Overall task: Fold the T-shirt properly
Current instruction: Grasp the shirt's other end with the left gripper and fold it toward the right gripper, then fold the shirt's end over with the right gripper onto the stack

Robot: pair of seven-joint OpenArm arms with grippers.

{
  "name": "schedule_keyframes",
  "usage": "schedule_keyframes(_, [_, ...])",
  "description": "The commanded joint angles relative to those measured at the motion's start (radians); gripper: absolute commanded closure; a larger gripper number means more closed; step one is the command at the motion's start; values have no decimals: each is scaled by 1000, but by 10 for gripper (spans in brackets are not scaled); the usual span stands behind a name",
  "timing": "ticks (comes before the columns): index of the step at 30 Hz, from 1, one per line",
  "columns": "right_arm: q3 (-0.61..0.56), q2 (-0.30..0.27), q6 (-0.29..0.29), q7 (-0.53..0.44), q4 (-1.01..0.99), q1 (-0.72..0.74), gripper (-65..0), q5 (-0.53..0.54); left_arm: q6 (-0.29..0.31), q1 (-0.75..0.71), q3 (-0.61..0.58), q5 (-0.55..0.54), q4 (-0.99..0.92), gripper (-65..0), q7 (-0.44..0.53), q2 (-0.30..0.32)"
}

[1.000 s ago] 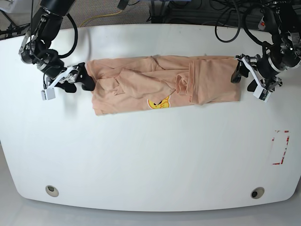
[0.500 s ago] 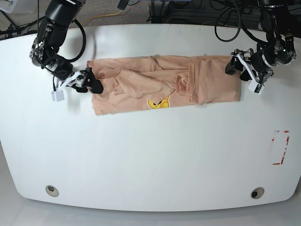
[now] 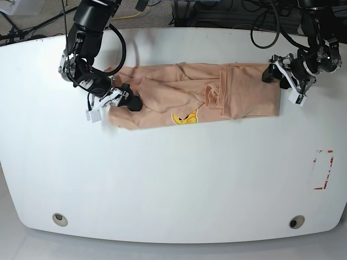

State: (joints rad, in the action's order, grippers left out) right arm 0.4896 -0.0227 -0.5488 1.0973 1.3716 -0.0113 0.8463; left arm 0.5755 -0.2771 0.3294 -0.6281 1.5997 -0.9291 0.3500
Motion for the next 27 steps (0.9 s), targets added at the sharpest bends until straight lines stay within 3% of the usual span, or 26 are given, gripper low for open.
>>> schedule_keyframes(1, [-1, -6, 2, -7, 36, 14, -97, 15, 1, 11, 4, -12, 0, -371, 14, 14])
schedule_keyframes(3, [-1, -7, 3, -7, 73, 7, 0, 15, 1, 23, 4, -12, -3, -371, 14, 13])
schedule_keyframes(12, [-36, -10, 51, 1, 326, -75, 0, 15, 1, 45, 3, -14, -35, -367, 15, -36])
schedule_keyframes(17, [-147, -6, 52, -1, 454, -114, 0, 15, 1, 46, 3, -14, -35, -271, 15, -59])
schedule_keyframes(19, [-210, -3, 52, -3, 493, -121, 0, 15, 1, 46, 3, -14, -35, -263, 15, -62])
schedule_keyframes(27, [-388, 108, 52, -6, 532, -117, 0, 12, 1, 46, -48, -14, -35, -263, 15, -59])
